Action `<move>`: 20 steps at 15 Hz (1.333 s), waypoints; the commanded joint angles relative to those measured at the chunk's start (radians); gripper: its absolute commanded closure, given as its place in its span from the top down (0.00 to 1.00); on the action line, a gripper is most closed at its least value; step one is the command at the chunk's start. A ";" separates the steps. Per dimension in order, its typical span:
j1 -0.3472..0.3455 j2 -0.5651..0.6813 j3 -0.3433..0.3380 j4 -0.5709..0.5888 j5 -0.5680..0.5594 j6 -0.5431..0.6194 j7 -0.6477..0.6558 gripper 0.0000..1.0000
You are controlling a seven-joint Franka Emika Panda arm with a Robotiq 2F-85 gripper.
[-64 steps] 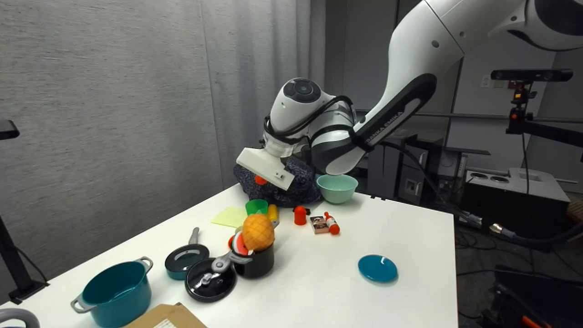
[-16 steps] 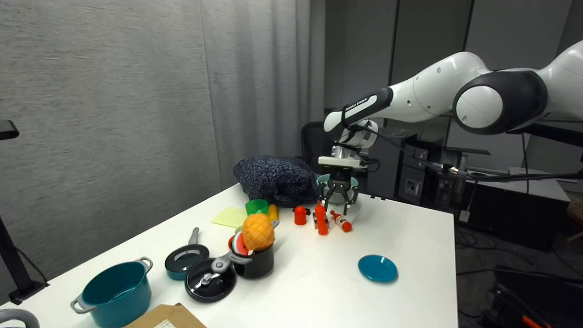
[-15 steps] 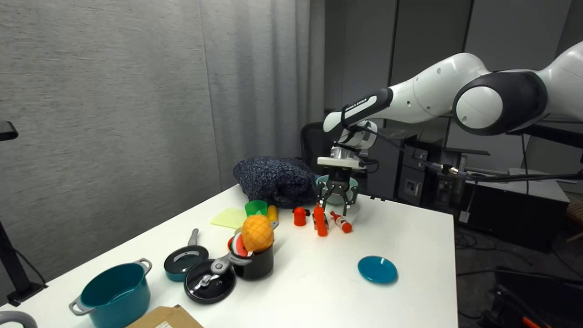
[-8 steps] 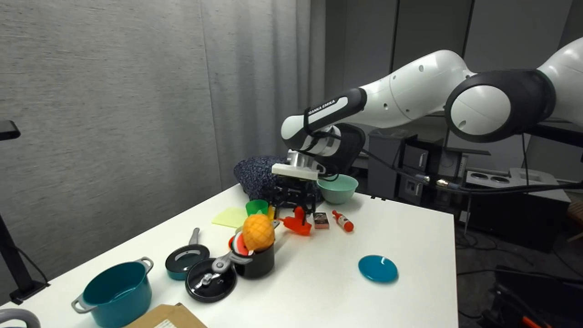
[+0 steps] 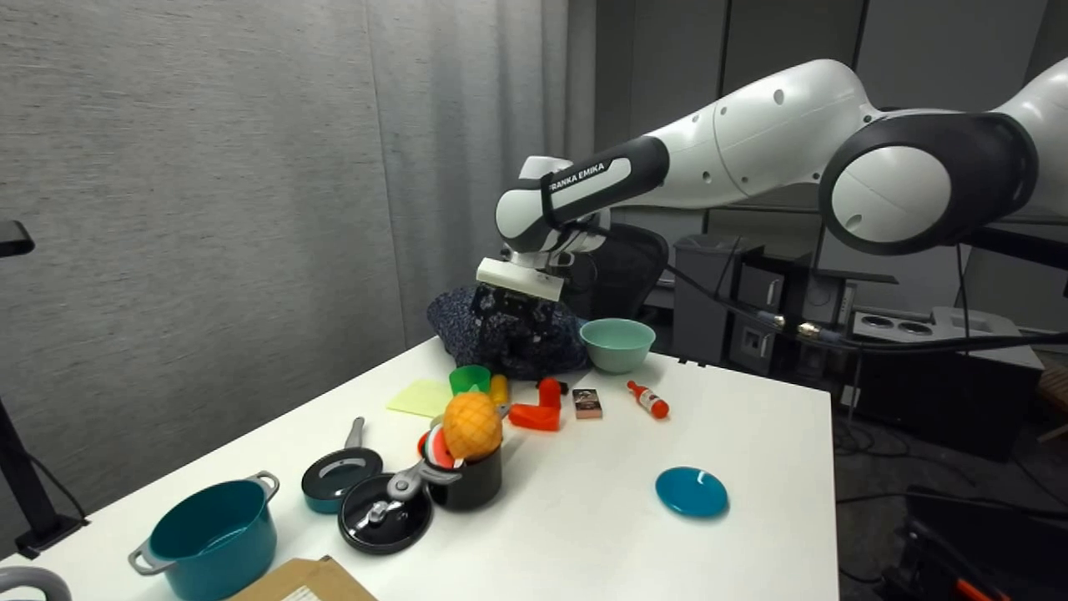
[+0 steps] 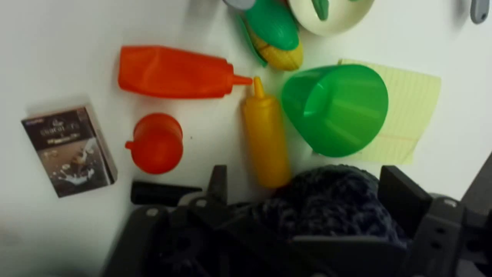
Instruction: Squeeze the red sauce bottle on the left over the pineapple
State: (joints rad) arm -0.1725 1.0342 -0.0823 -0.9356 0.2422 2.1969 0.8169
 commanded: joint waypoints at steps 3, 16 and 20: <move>0.103 0.022 -0.096 0.011 -0.102 0.143 0.124 1.00; 0.128 0.075 -0.105 -0.004 -0.255 0.100 0.003 1.00; 0.096 0.086 -0.059 -0.010 -0.173 0.148 0.040 1.00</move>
State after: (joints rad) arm -0.0456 1.1086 -0.1867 -0.9529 0.0117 2.3064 0.8594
